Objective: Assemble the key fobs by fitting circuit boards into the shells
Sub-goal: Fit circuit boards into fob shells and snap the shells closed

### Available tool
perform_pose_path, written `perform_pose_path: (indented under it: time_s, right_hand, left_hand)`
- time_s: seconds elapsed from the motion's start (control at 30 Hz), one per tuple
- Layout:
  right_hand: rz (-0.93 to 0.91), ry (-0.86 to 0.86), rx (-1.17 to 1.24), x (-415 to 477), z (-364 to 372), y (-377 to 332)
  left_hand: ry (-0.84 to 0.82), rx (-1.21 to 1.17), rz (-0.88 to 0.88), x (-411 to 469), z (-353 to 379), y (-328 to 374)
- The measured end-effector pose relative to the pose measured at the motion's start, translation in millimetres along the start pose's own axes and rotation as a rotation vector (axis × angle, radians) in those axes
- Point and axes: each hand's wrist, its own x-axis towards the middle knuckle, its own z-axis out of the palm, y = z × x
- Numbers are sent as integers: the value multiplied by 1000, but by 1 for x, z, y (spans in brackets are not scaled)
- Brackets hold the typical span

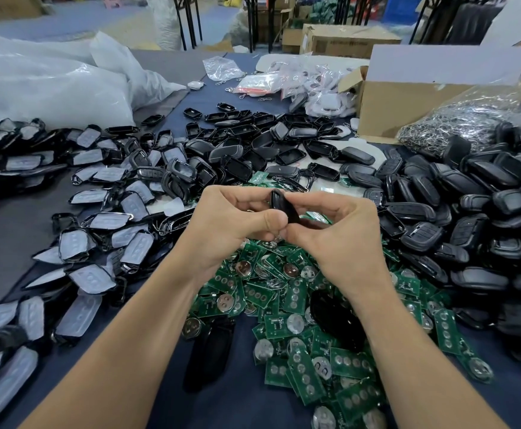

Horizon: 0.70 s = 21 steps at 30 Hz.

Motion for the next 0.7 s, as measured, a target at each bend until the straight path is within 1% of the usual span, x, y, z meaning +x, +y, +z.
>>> perform_pose_path:
  time_s: [0.13, 0.27, 0.37, 0.47, 0.57, 0.63, 0.7]
  right_hand:
    - [-21, -13, 32, 0, -1, -1]
    - [-20, 17, -24, -1, -1, -1]
    - [-44, 80, -153, -4, 2, -2]
    - [-134, 114, -316, -7, 8, -5]
    - [-214, 133, -390, -7, 11, -6]
    - [-201, 125, -391, -6, 11, -4]
    - [-117, 110, -341, -5, 10, -2]
  left_hand:
    - [12, -67, -33, 0, -1, -2]
    - [22, -71, -44, 1, 2, -4]
    - [80, -47, -72, 2, 7, -4]
    - [187, -23, -100, 4, 12, -4]
    - [245, -2, -122, 4, 14, -6]
    - [245, 0, -137, 4, 13, -6]
    - [247, -4, -141, 5, 13, -6]
